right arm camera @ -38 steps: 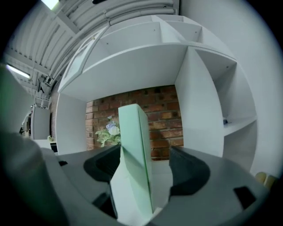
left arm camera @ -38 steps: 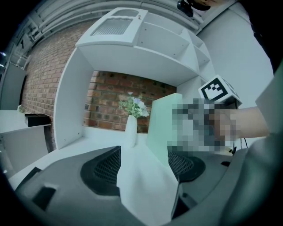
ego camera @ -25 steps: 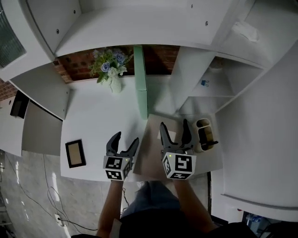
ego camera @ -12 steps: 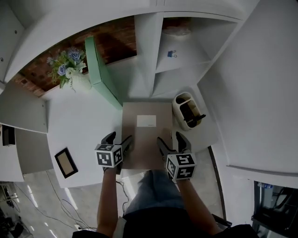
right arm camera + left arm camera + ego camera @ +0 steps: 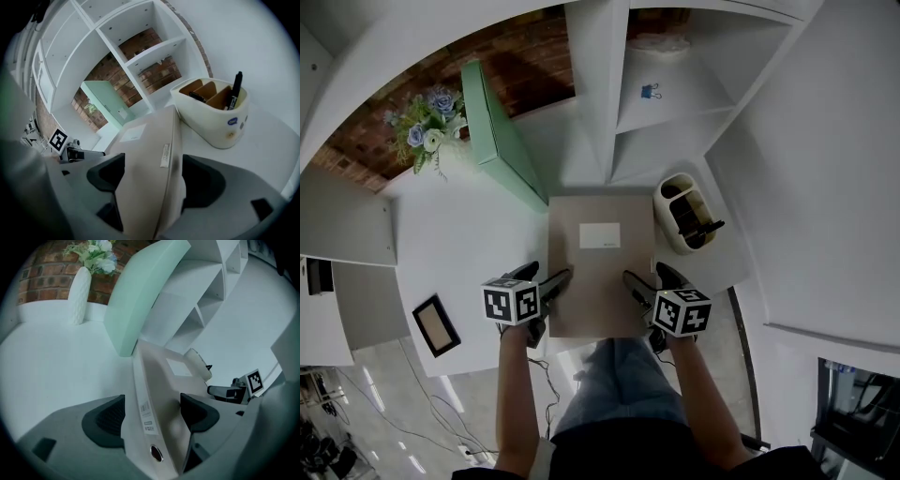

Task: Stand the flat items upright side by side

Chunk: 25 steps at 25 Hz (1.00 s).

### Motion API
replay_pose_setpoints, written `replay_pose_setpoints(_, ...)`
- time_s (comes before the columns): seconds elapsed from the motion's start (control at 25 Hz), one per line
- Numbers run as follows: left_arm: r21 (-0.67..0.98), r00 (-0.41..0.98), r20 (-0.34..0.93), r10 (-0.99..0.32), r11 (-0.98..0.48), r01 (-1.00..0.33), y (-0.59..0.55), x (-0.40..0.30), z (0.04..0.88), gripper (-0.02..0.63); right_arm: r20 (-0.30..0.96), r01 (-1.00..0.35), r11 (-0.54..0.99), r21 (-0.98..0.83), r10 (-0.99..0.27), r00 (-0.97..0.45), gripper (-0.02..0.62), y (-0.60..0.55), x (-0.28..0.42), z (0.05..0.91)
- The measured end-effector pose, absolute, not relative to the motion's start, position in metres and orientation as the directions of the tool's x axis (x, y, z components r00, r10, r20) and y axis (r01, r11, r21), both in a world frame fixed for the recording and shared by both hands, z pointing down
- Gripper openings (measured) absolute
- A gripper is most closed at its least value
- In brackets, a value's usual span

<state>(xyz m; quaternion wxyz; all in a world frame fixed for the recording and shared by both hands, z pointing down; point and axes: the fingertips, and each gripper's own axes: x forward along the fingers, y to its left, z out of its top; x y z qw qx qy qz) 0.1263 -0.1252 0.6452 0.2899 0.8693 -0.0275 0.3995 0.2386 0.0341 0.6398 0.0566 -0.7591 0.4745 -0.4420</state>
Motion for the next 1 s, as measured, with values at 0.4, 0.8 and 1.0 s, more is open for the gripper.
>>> replay_pose_setpoints(0.4,0.568,0.643,0.690,0.332,-0.800,-0.196,-0.101,0.139,0.652,0.344,0.620,-0.653,-0.512,-0.558,-0.781,0.082,0.376,0.025,0.241,0.652)
replay_pose_setpoints(0.8,0.527,0.661,0.709,0.247,-0.808,-0.264,-0.100,0.145,0.652,0.344,0.650,-0.672,-0.522,-0.526,-0.756,0.079,0.374,0.023,0.245,0.655)
replay_pose_setpoints(1.0,0.511,0.696,0.690,0.199,-0.815,-0.273,-0.093,0.142,0.641,0.344,0.639,-0.716,-0.505,-0.482,-0.762,0.107,0.373,0.027,0.244,0.639)
